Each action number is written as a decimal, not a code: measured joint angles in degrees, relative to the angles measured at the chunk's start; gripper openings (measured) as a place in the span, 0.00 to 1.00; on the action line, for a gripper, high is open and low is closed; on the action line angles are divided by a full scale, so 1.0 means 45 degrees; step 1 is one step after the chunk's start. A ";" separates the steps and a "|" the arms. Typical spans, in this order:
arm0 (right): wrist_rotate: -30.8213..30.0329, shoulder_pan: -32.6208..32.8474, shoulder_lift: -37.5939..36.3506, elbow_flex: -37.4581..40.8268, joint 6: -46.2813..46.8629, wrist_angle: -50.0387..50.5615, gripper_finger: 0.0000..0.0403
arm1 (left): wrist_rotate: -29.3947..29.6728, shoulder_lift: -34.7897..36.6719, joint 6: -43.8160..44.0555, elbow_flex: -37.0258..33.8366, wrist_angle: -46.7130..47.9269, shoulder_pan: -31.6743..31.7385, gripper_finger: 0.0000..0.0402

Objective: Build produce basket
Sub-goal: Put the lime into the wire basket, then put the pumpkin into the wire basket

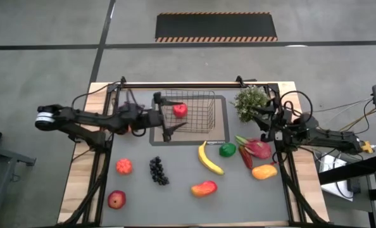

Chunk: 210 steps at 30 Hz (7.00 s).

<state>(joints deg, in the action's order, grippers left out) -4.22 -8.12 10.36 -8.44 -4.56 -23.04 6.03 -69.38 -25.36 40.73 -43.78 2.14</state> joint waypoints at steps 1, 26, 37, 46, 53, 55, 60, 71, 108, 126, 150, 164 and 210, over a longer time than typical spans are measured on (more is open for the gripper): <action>0.0370 0.0000 0.0310 -0.0246 -0.0174 -0.0046 0.37 | -0.0012 0.0073 0.0228 -0.0098 -0.0266 -0.0003 0.84; 0.1882 0.0678 0.7778 -0.8251 -0.1108 0.9944 0.18 | 0.0021 0.1205 0.2904 -0.1034 -0.0030 -0.1101 0.84; 0.1528 0.1786 1.0540 -1.1085 -0.0295 1.4566 0.08 | 0.0217 0.1977 0.2559 -0.1034 0.0992 -0.1076 0.84; -0.0248 0.3365 1.2596 -1.2563 -0.0314 1.7535 0.02 | 0.0397 0.2122 0.2543 -0.1034 0.0976 -0.1076 0.84; -0.1010 0.4002 1.3783 -1.3116 0.0554 1.8482 0.05 | 0.0562 0.2122 0.1881 -0.1034 0.0965 -0.1061 0.84; -0.0971 0.3997 1.4025 -1.3141 0.0870 1.8536 0.10 | 0.0639 0.2122 0.1671 -0.1034 0.0975 -0.1061 0.84; -0.0978 0.4002 1.4659 -1.3187 0.1411 1.8544 0.32 | 0.0794 0.2122 0.1216 -0.1034 0.1003 -0.1061 0.84; -0.0975 0.4082 1.6683 -1.3096 0.1692 1.8577 0.76 | 0.1065 0.2257 0.1126 -0.1025 0.1310 -0.1061 0.84; 0.0320 0.3668 1.6739 -1.6585 0.2543 1.8061 0.59 | 0.1102 0.5085 0.1252 -0.3125 0.3130 -0.1061 0.84; -0.1474 -0.0190 1.7996 -1.9360 0.2767 1.5650 0.60 | 0.1055 0.5584 0.2332 -0.4296 0.3161 -0.1071 0.84; -0.0991 -0.2090 2.1793 -2.0624 0.1743 1.7445 0.60 | 0.1047 0.5697 0.3795 -0.4551 0.3182 -0.1061 0.84; -0.1181 -0.2181 2.3578 -2.0610 0.1637 1.7167 0.60 | 0.1047 0.5692 0.3890 -0.4556 0.3172 -0.1061 0.84; -0.1299 0.0890 1.7099 -1.6177 -0.0291 1.3154 0.64 | 0.1027 0.4172 0.9884 -0.4732 0.3413 -0.1927 0.84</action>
<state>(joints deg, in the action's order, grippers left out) -10.07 -4.12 87.30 -81.24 -5.88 36.15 10.66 -50.61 19.12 19.44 -28.42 -6.53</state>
